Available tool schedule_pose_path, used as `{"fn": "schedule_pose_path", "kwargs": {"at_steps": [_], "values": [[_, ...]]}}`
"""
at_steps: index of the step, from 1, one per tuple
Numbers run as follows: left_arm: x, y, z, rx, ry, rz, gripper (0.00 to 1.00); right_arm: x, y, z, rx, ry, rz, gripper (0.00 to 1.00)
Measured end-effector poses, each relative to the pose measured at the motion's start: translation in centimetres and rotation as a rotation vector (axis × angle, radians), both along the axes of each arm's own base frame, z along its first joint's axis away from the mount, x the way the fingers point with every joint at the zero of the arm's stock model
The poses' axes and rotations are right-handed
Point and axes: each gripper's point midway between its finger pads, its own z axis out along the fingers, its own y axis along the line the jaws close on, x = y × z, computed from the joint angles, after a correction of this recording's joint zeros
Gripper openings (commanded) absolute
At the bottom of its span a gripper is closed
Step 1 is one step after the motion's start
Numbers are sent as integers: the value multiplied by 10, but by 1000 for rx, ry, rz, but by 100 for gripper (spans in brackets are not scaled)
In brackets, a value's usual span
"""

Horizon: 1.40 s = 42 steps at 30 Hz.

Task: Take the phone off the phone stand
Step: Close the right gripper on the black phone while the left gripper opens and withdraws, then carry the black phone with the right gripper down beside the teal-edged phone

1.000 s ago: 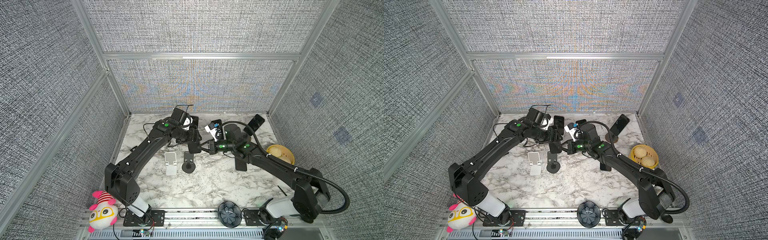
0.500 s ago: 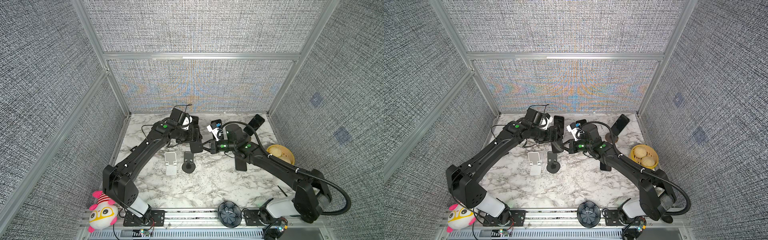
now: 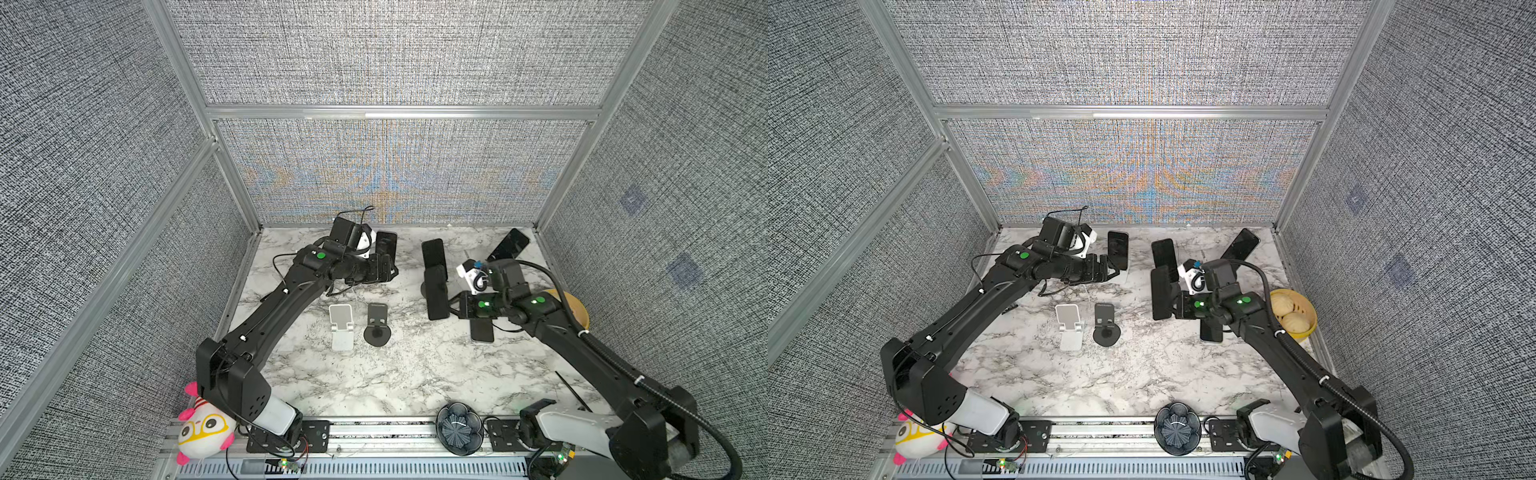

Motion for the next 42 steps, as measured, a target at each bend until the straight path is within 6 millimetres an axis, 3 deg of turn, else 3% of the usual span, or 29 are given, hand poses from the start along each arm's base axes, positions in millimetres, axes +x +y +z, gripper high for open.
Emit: {"fn": "schedule_pose_path", "kwargs": {"at_steps": [6,10,18,28,38,42], "values": [[4,4,-3,5,-9,11,87,-23,-61,-43,-126,178,-145,0],[4,4,-4,5,-14,8,87,-19,-77,-61,-158,259,-182,0],[0,13,-11,25,-14,30,88,-4,-81,-88,-158,337,-145,0],[3,13,-11,24,-21,33,87,11,-70,-105,-38,372,-100,0],[5,11,-17,21,-14,33,88,12,-66,-120,23,428,-72,0],[4,10,-17,17,-13,28,87,12,-66,-124,25,440,-66,5]]}}
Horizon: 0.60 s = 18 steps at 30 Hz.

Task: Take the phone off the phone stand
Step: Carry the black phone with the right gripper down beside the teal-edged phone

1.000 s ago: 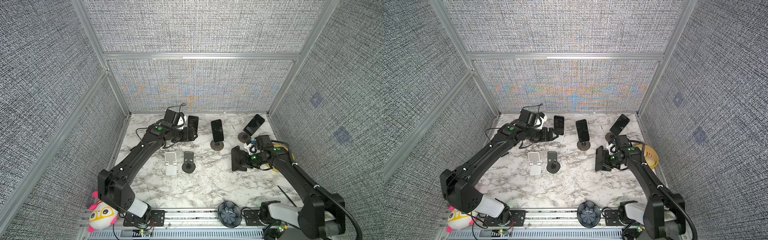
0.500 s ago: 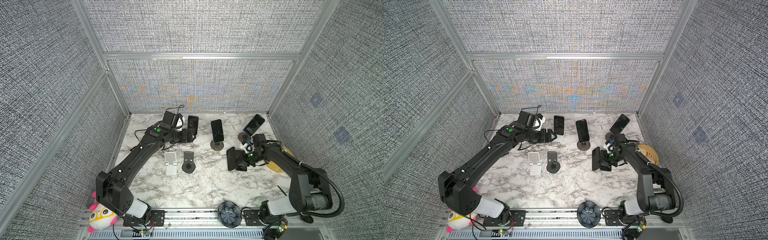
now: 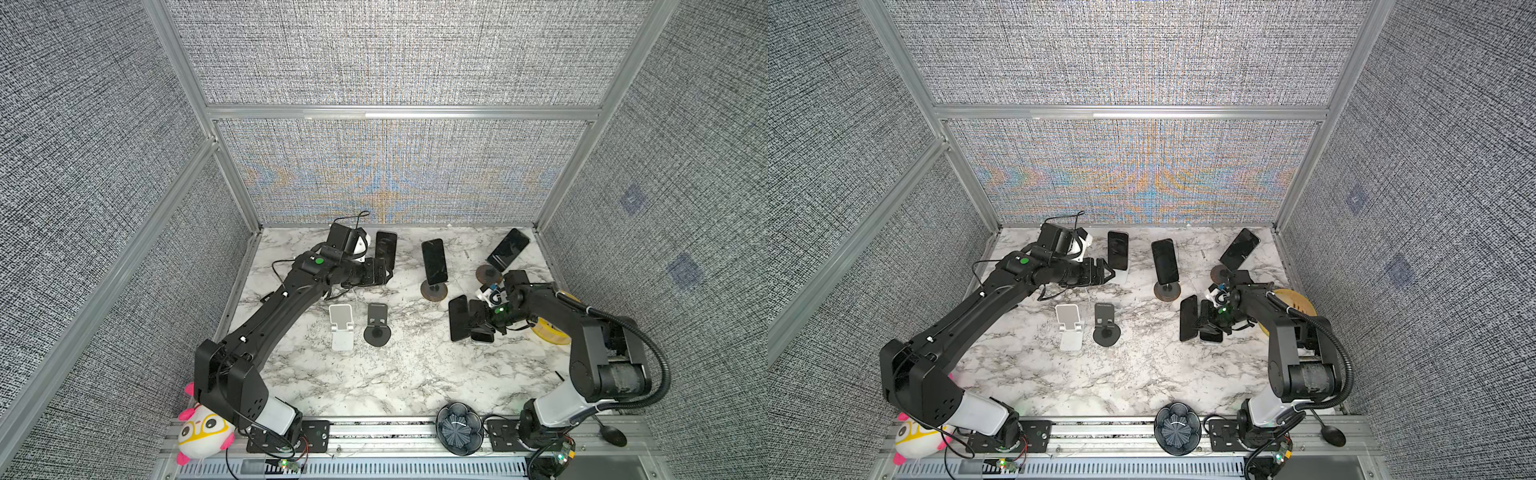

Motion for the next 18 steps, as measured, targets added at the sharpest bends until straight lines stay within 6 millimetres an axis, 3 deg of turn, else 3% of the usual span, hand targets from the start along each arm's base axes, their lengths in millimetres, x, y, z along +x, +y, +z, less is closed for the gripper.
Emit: {"fn": "schedule_pose_path", "kwargs": {"at_steps": [18], "values": [[-1,-2,-6,-9,8,-10,87,0,-9,-19,-59,56,18,15]]}}
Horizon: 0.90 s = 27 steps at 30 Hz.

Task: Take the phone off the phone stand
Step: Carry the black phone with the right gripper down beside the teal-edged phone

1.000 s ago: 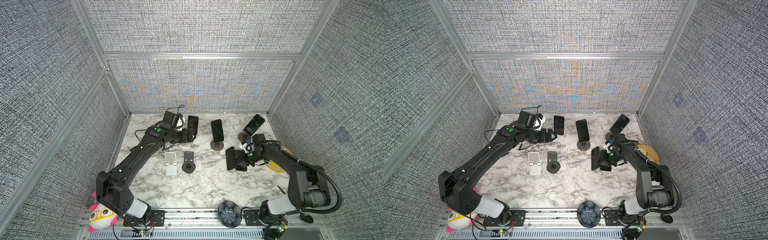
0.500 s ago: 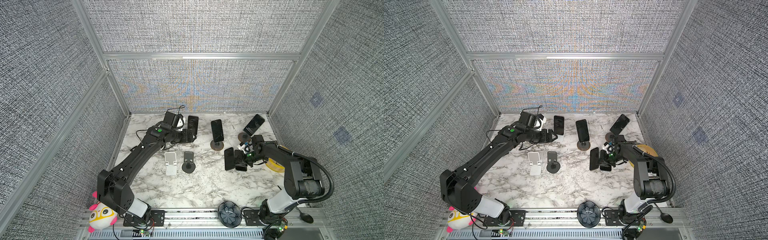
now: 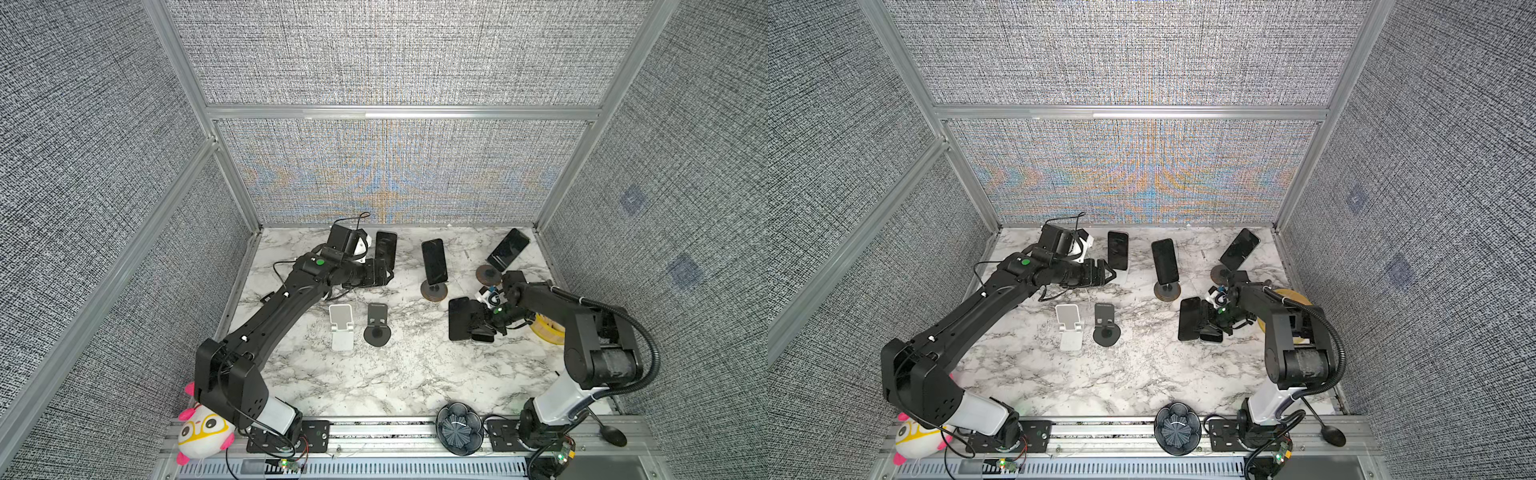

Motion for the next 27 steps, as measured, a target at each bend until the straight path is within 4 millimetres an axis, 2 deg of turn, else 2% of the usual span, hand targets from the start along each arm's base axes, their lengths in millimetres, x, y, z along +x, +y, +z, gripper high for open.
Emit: {"fn": "schedule_pose_path", "kwargs": {"at_steps": [8,14,22,27], "values": [[2,-1,-2,-10,-1,8,87,0,-10,-9,-70,21,13,21],[2,-2,-4,-9,3,7,87,-2,-15,-12,-103,37,16,23],[3,-2,-5,-9,5,6,87,1,-14,-10,-124,19,31,23],[3,-3,-7,-11,12,10,88,5,-13,0,-126,-28,33,23]]}}
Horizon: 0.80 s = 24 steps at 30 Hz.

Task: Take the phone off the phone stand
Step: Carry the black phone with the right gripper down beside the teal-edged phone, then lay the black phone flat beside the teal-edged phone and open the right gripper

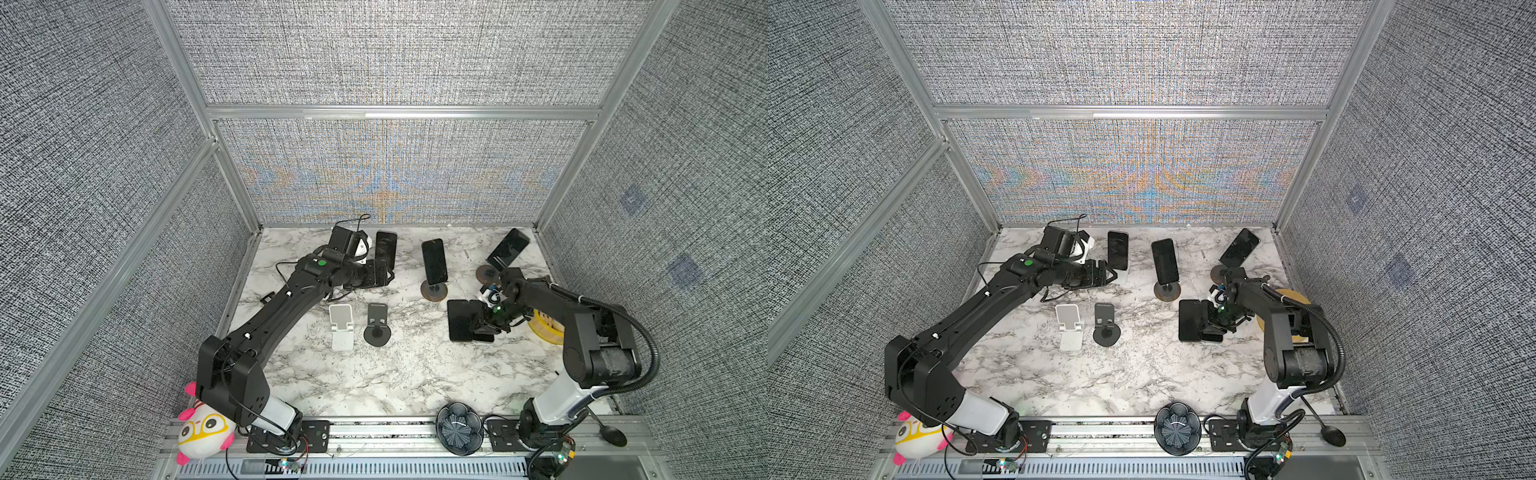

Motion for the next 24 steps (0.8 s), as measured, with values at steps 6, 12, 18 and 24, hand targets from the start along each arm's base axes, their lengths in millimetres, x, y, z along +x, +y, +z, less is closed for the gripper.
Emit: {"fn": "schedule_pose_path", "kwargs": {"at_steps": [6,12,18,24], "values": [[1,-2,-1,-7,-1,-4,87,0,1,-3,-19,-7,-8,28],[1,-2,-3,-5,3,-3,87,3,4,-8,-28,-8,-1,28],[0,-1,-4,-5,7,-1,88,2,10,-12,-11,-1,3,28],[0,-1,-4,-5,7,-1,87,2,11,-10,-5,-8,0,28]]}}
